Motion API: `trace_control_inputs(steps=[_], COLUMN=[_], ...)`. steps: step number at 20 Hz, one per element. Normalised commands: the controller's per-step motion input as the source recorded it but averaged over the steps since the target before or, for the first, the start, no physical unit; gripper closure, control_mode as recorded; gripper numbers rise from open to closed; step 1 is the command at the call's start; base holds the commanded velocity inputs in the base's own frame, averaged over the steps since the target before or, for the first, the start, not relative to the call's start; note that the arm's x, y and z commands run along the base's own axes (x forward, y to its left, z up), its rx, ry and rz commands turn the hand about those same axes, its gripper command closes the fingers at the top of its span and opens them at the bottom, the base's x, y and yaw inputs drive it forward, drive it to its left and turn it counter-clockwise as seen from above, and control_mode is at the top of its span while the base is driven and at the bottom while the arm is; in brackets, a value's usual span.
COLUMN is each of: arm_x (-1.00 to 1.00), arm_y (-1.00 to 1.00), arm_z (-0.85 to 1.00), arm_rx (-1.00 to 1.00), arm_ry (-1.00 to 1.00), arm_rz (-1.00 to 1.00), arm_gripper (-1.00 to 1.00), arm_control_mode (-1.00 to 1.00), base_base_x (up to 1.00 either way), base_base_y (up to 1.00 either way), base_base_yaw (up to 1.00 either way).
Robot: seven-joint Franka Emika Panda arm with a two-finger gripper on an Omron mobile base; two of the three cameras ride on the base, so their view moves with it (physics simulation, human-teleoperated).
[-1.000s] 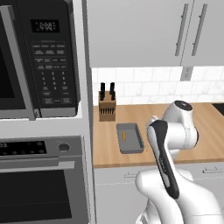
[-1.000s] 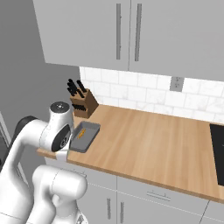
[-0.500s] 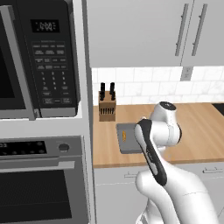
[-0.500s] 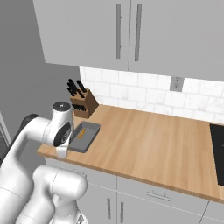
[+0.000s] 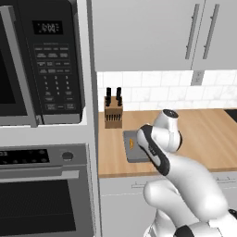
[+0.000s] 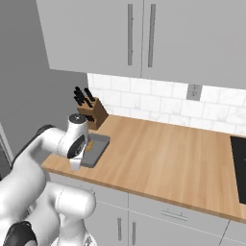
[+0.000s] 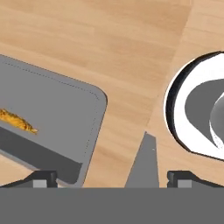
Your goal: Take the meat container that has the shrimp and place it on the second highest rack of the freezer. Then take the vegetable container that has the eggplant and lemon wedge and place it on the highest rack of the freezer.
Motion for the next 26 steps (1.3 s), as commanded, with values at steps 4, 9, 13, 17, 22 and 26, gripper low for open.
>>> trace_control_inputs(steps=[4,9,13,17,22,26], arm_x=[0.32,0.36,0.40,0.38,0.32,0.01], arm_y=[0.00,0.00,0.00,0.00,0.10,0.14], arm_z=[-0.63,-0.61,-0.56,-0.58,-0.56,-0.52], arm_rx=[0.00,0.00,0.00,0.00,0.00,0.00], arm_ry=[0.00,0.04,0.08,0.09,0.08,0.00], arm_rz=[0.00,0.00,0.00,0.00,0.00,0.00], arm_gripper=[-1.00,-1.00,-1.00,-1.00,1.00,1.00], arm_control_mode=[-1.00,-1.00,-1.00,-1.00,-1.00,-1.00], base_base_x=[0.00,0.00,0.00,0.00,0.00,0.00], base_base_y=[0.00,0.00,0.00,0.00,0.00,0.00], base_base_yaw=[0.00,0.00,0.00,0.00,0.00,0.00])
